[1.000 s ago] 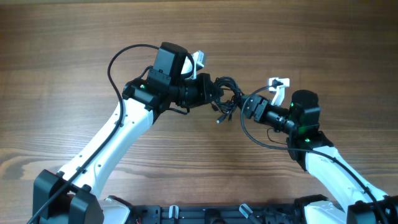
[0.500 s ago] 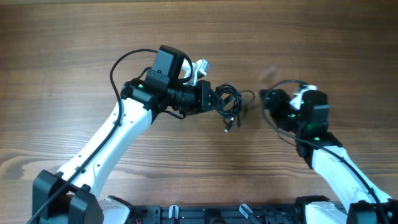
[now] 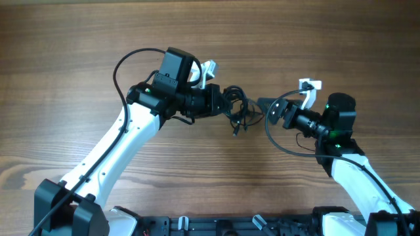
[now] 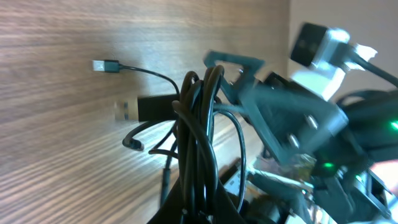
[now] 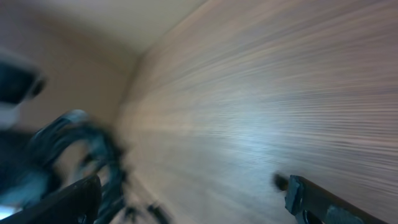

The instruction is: Untangle cables

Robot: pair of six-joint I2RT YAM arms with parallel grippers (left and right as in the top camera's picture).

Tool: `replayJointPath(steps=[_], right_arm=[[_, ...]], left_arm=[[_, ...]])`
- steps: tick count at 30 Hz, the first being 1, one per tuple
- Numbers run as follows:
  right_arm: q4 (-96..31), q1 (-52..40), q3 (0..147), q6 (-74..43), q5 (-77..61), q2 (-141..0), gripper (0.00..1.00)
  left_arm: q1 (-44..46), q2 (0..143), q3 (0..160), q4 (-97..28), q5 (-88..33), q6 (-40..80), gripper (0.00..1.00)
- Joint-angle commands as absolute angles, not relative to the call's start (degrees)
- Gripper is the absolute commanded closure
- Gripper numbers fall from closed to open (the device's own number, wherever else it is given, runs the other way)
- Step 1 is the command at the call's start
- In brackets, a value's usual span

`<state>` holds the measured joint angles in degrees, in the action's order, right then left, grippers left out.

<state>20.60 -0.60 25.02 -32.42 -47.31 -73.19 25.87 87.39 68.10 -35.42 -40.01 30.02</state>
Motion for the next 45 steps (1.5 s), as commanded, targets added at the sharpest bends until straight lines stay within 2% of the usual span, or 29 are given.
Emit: replayJointPath(steps=[1,8,12,15,20,25,30,32,34,36,40,45], right_arm=[[20.29,-1.50,25.06,-28.42,-52.84,-73.69,0.03],[14.26,-5.74,25.06,-28.71,-34.61,-73.73,0.02],[13.98,-5.72,25.06,-40.62,-19.14,-73.73,0.00],[7.01,-5.26,25.06,-48.90,-9.06,-73.73,0.00],[-4.27,-0.19,25.06,-48.97,-8.38,-73.73,0.00],[-6.96,3.88,25.06,-46.48,-10.83,-73.73,0.00],[-8.12,3.99,25.06,-47.90,-15.51,-73.73,0.00],[-3.55,3.99,25.06,-41.63,-26.28,-73.73,0.00],[4.40,3.99,25.06,-31.68,-43.94,-73.73,0.00],[11.33,3.99,25.06,-27.22,-54.65,-73.73,0.00],[21.15,2.72,25.06,-27.20,-56.69,-73.73,0.00],[21.85,-1.32,25.06,-26.92,-59.16,-73.73,0.03]], left_arm=[[25.61,86.02,68.49,-34.37,-38.09,28.69,0.96],[25.65,86.02,68.49,-33.23,-40.73,28.69,0.96],[26.39,86.02,68.49,-33.58,-54.94,16.99,0.96],[27.88,86.02,68.49,-34.11,-57.17,12.19,0.96],[27.29,86.02,68.49,-34.11,-55.00,12.19,0.96],[26.35,86.02,68.49,-34.15,-53.74,12.23,0.96],[26.37,86.02,68.49,-34.09,-44.07,18.90,0.96],[26.98,86.02,68.49,-34.09,-45.76,18.17,0.96],[28.16,86.04,68.49,-34.09,-46.46,16.21,0.96],[29.43,86.04,68.49,-33.89,-47.94,14.83,0.96],[32.56,86.04,68.49,-31.92,-49.25,13.67,0.96],[33.19,86.04,68.49,-30.44,-43.99,14.63,0.96]])
